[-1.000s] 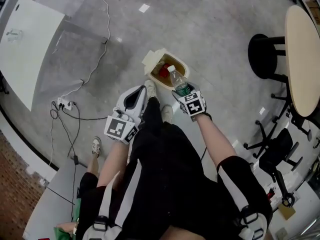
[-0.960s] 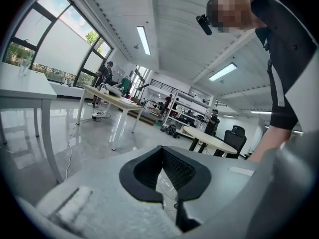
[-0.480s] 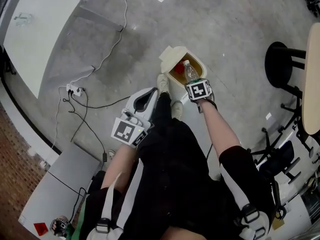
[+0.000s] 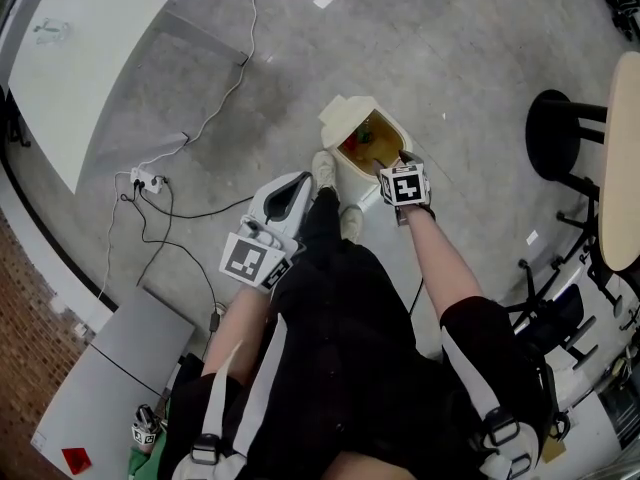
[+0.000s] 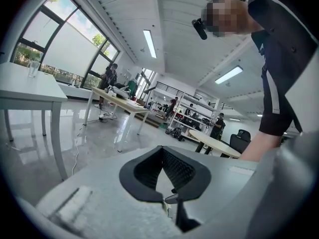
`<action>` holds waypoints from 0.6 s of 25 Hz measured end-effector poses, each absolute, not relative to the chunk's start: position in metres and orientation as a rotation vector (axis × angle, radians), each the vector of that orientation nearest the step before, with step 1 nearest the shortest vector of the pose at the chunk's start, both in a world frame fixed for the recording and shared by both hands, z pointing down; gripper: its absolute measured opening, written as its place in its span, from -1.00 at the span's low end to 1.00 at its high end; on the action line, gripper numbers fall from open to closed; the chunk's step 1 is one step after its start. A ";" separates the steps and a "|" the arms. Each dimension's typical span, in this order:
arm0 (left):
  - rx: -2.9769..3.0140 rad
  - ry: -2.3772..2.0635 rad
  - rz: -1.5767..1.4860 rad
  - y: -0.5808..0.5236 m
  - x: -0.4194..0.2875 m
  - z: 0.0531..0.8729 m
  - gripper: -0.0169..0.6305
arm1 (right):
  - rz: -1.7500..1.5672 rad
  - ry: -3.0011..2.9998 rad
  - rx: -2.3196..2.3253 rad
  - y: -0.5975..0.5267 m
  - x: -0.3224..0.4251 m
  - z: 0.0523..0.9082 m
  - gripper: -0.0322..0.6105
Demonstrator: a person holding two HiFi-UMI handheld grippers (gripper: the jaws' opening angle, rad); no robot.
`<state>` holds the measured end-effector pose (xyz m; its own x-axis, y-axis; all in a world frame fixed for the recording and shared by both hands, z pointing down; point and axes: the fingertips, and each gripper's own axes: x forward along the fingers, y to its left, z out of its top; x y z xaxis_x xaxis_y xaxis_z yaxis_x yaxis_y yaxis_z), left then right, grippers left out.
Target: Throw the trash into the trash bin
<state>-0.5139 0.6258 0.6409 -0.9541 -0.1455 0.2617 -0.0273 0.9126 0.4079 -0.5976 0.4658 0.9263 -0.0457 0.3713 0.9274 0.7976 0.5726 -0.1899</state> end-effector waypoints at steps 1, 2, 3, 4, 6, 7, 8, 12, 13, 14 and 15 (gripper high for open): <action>0.128 -2.794 -0.586 0.626 -0.514 0.639 -0.94 | -0.449 -1.666 -0.997 0.465 -0.599 0.922 0.00; 0.127 -2.800 -0.585 0.627 -0.514 0.637 -0.94 | -0.437 -1.684 -0.999 0.464 -0.600 0.917 -0.05; 0.125 -2.805 -0.584 0.628 -0.514 0.636 -0.94 | -0.421 -1.705 -1.002 0.463 -0.602 0.910 -0.11; 0.123 -2.811 -0.583 0.628 -0.514 0.634 -0.94 | -0.403 -1.732 -1.004 0.463 -0.604 0.902 -0.15; 0.117 -2.827 -0.574 0.627 -0.514 0.628 -0.94 | -0.361 -1.798 -1.010 0.461 -0.611 0.881 -0.30; 0.111 -2.839 -0.567 0.627 -0.514 0.624 -0.94 | -0.337 -1.839 -1.013 0.460 -0.616 0.867 -0.35; 0.103 -2.853 -0.558 0.627 -0.515 0.618 -0.94 | -0.309 -1.886 -1.017 0.458 -0.622 0.852 -0.42; 0.054 -2.940 -0.510 0.630 -0.514 0.587 -0.94 | -0.198 -2.089 -1.039 0.450 -0.649 0.779 -0.61; 0.038 -2.963 -0.498 0.632 -0.512 0.579 -0.94 | -0.179 -2.137 -1.051 0.448 -0.655 0.759 -0.64; 0.020 -2.985 -0.487 0.633 -0.508 0.571 -0.94 | -0.164 -2.182 -1.067 0.446 -0.659 0.740 -0.67; 0.001 -3.004 -0.478 0.634 -0.501 0.564 -0.94 | -0.149 -2.224 -1.086 0.443 -0.660 0.721 -0.69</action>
<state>-0.5014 0.6343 0.5643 -0.9950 -0.0162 0.0982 0.0150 0.9508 0.3095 -0.6603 0.4431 0.7209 -0.4455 0.6658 0.5985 0.7399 0.6502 -0.1726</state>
